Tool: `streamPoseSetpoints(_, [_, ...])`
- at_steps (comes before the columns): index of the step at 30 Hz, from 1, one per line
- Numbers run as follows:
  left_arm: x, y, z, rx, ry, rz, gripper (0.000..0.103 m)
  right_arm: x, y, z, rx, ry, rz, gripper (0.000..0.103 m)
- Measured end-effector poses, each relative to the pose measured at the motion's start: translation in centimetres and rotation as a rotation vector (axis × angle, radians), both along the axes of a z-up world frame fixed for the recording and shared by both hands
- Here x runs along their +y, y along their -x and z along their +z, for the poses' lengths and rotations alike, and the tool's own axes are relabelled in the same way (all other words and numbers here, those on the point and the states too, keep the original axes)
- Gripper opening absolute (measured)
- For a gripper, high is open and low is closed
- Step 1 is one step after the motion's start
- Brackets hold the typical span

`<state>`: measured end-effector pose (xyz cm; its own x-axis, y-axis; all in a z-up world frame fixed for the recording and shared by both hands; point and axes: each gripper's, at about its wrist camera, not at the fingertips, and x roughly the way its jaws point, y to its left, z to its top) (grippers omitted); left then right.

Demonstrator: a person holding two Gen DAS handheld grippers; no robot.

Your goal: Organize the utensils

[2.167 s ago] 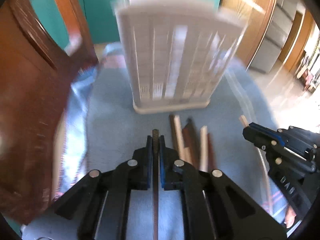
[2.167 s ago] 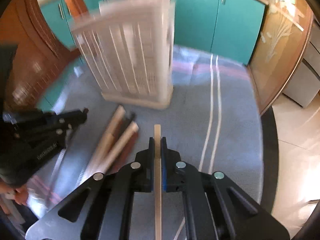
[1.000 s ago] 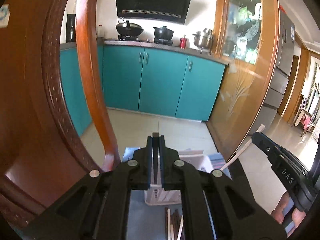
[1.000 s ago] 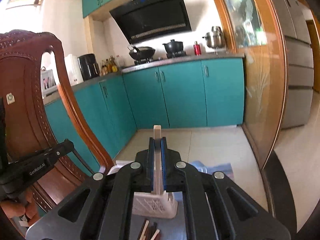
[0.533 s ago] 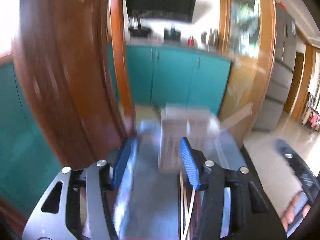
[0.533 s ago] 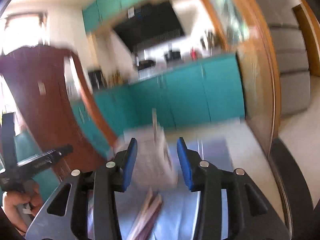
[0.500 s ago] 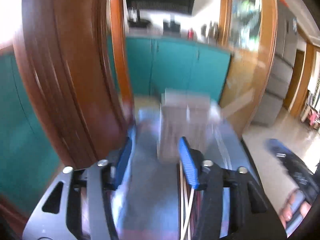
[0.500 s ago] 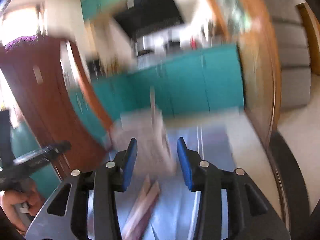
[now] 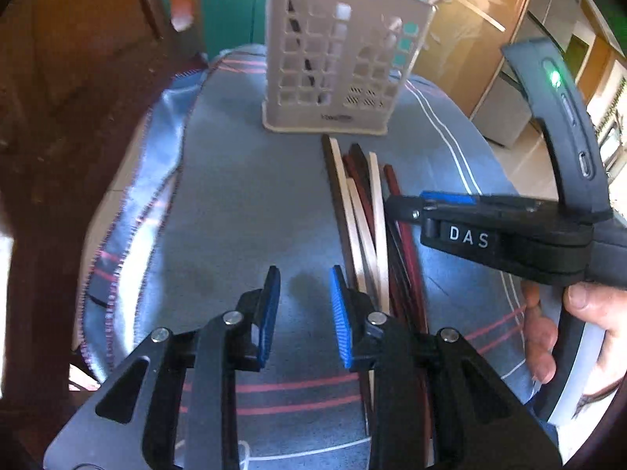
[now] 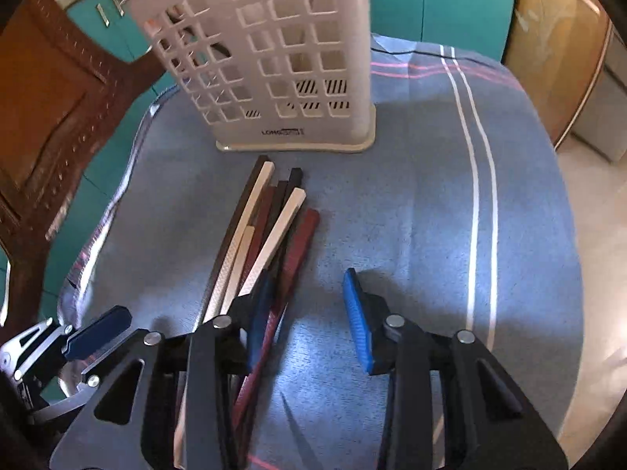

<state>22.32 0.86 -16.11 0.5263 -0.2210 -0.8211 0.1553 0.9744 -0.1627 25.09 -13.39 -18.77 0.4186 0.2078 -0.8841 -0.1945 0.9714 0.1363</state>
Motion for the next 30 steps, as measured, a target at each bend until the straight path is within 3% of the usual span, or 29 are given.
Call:
streamPoseSetpoints(2, [-0.2,0.1,-0.4,0.014,0.029,-0.015,0.027,0.0,0.2,-0.2,-0.005,0.050,0.008,0.016])
streamPoseSetpoints(4, [-0.3,0.5,-0.5,0.014,0.047,-0.034,0.027,-1.0,0.0,-0.3,-0.006,0.052,0.006,0.012])
streamPoseSetpoints(12, [-1.9,0.2,-1.1,0.023,0.052,-0.089,0.033,-3.9,-0.3,-0.8,-0.018,0.043,-0.008,0.012])
streamPoseSetpoints(15, [-1.3,0.0,-1.4,0.032,0.051,-0.049,0.023,-4.1,-0.1,-1.0,-0.030,0.048,-0.001,0.012])
streamPoseSetpoints(20, [-0.5,-0.4,-1.7,0.044,0.078,-0.011,0.023,-4.1,0.3,-0.8,-0.056,0.049,0.004,0.012])
streamPoseSetpoints(24, [-1.4,-0.5,-1.7,0.022,0.014,-0.028,0.024,-3.9,-0.2,-0.9,-0.063,0.043,-0.001,0.013])
streamPoseSetpoints(30, [-0.7,-0.6,-1.8,0.024,-0.005,0.020,0.018,-3.4,0.3,-0.8,-0.093,0.084,0.009,0.014])
